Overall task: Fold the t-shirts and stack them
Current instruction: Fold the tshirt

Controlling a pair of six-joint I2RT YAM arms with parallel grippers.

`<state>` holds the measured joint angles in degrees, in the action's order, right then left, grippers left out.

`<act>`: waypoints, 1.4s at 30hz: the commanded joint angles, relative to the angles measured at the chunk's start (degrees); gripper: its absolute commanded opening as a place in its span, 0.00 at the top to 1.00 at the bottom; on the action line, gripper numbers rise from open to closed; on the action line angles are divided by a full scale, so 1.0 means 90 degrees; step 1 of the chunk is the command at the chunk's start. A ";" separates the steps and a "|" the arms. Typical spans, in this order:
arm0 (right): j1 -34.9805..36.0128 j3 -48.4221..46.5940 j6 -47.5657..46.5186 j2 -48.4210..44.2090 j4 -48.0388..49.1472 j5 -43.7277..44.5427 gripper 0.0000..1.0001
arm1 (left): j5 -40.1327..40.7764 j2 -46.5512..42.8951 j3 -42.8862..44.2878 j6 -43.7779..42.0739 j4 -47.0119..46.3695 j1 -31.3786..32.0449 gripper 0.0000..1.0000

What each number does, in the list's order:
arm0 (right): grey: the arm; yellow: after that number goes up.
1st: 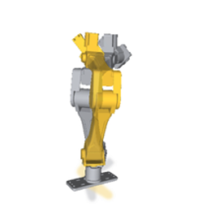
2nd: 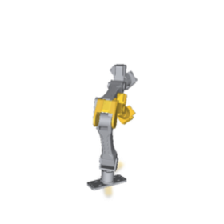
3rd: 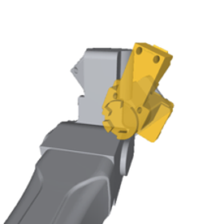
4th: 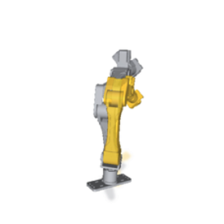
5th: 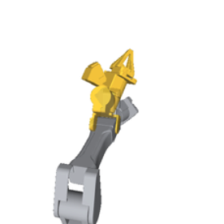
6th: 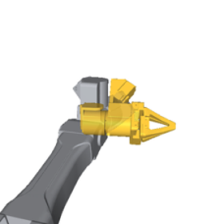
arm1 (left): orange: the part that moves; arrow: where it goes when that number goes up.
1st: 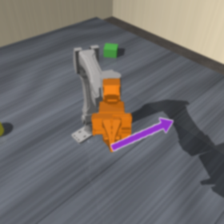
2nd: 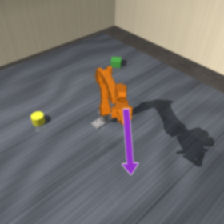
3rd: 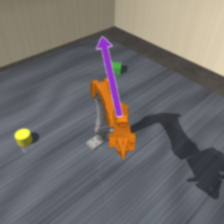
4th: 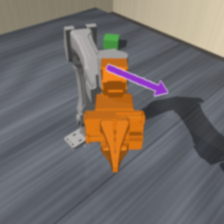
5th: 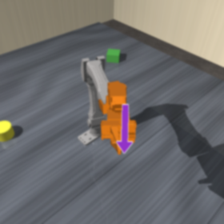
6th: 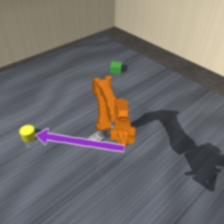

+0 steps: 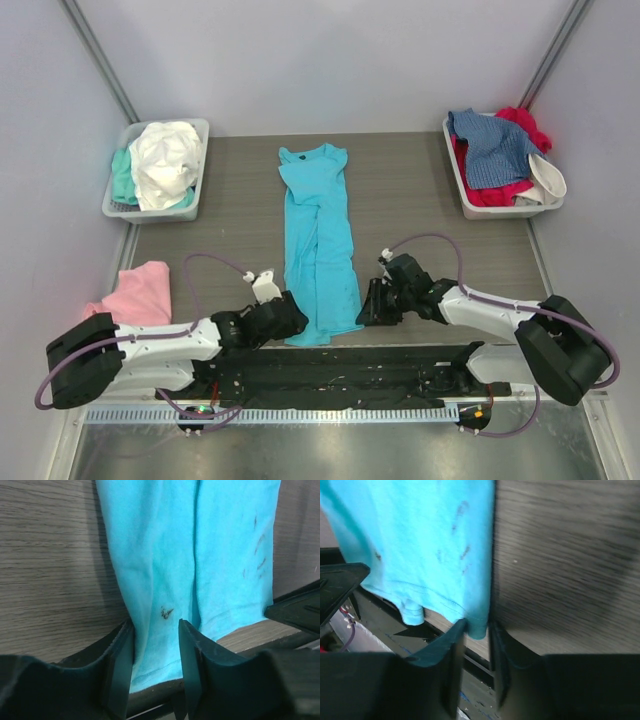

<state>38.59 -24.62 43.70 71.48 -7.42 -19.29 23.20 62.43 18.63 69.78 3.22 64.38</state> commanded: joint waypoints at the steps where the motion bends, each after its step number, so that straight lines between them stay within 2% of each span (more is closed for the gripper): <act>1: 0.0048 0.0226 0.0017 0.0036 -0.0211 0.0219 0.74 | 0.0176 0.0338 -0.0078 0.0313 0.0521 0.0161 0.58; 2: 0.0048 0.0255 0.0007 0.0046 -0.0182 0.0239 0.80 | 0.0215 0.0416 -0.0078 0.0333 0.0521 0.0200 0.61; 4: 0.0058 0.0304 -0.0012 0.0026 -0.0143 0.0278 0.85 | 0.0302 0.0494 -0.0078 0.0449 0.0501 0.0229 0.64; 8: 0.0058 0.0294 -0.0041 -0.0198 -0.0191 0.0317 0.98 | 0.0362 0.0553 -0.0059 0.0528 0.0433 0.0298 0.86; 9: 0.0048 0.0265 -0.0041 -0.0256 -0.0230 0.0298 0.99 | 0.0381 0.0534 -0.0030 0.0518 0.0452 0.0317 0.88; 12: 0.0058 0.0100 -0.0041 -0.0569 -0.0513 0.0288 0.99 | 0.0420 0.0388 0.0156 0.0470 0.0530 0.0386 0.90; 22: 0.0058 -0.0857 -0.0139 -0.1458 -0.1791 0.0376 0.99 | 0.0967 -0.0432 0.1239 0.0343 0.1886 0.0610 0.91; 30: 0.0048 -0.1258 -0.0139 -0.1634 -0.1852 0.0648 0.99 | 0.1571 -0.1009 0.1465 0.0372 0.2366 0.0630 0.91; 35: 0.0058 -0.1570 -0.0207 -0.1215 -0.1462 0.1263 0.99 | 0.2636 -0.0912 0.1757 0.0226 0.2591 0.0572 0.91; 38: 0.0058 -0.1863 -0.0353 -0.0719 -0.1051 0.1459 0.99 | 0.2735 -0.0600 0.1972 -0.0252 0.2358 0.0289 0.92; 42: 0.0048 -0.2496 -0.0548 0.0054 -0.0632 0.1606 0.99 | 0.2471 0.0073 0.2284 -0.0926 0.1557 -0.0209 0.93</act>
<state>38.79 -40.95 41.65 66.78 -19.84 -8.25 42.33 58.87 35.48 68.16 23.46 65.95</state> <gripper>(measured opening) 0.036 0.084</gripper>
